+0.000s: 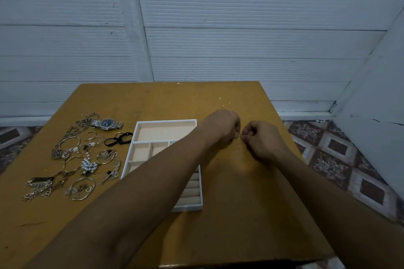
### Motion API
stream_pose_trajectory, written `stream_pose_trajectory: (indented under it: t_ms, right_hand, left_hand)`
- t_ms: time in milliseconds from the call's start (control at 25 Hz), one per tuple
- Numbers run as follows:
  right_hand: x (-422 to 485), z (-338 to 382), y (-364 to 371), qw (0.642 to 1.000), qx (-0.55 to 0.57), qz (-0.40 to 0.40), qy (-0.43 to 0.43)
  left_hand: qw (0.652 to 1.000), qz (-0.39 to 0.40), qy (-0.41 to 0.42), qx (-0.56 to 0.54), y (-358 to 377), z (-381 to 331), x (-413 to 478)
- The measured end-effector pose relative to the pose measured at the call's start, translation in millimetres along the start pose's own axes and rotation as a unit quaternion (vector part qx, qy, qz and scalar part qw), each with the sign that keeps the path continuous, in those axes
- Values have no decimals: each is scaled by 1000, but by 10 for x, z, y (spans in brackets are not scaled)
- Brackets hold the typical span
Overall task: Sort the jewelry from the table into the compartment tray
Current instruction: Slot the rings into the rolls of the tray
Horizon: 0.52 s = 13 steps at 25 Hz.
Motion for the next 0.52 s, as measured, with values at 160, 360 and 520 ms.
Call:
stream_pose_trajectory:
  t_ms: [160,360,520]
  right_hand:
    - [-11,19,10,1000,3,-2,-7]
    - [-9,-5,23,1000,12,0,5]
    - [-34,22,15,1000,11,-3,-18]
  left_hand:
    - [1000,3,-15,-15,33,10,-3]
    - [999,-6,-24,-22,41,4,-39]
    - [998,-31,-19,-57,51,23,-92]
Point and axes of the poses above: each hand's wrist, its own x-axis towards the middle knuckle, its own y-axis out of the palm, z = x × y, the point moved 6 cm from there along x, towards the middle knuckle, and after that the axes turned 7 degrees about -x, right-handed, at the moved point
